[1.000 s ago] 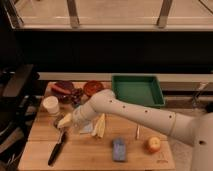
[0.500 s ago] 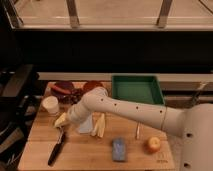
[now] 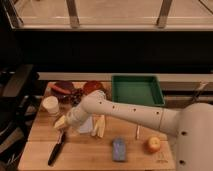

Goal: Place brush in tray

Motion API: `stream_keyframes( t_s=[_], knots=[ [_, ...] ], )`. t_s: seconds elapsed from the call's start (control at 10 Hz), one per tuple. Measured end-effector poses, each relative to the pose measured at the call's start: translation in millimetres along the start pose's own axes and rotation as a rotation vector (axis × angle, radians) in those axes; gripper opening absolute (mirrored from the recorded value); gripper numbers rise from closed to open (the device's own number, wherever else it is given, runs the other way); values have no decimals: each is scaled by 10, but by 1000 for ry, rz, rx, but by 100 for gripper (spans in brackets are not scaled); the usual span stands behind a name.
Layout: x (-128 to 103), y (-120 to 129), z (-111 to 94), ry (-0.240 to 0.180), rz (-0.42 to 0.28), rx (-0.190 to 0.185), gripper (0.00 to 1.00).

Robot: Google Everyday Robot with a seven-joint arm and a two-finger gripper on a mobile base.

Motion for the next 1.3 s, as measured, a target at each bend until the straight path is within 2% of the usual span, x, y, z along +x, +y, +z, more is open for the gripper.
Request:
stream_keyframes(
  t_s=[0.4, 0.6, 0.9, 1.3],
  knots=[
    [-35, 64, 188, -29, 21, -1, 62],
    [-66, 59, 285, -48, 27, 15, 62],
    [-126, -26, 476, -86, 25, 62, 62],
    [-140, -15, 673, -111, 34, 90, 62]
  ],
)
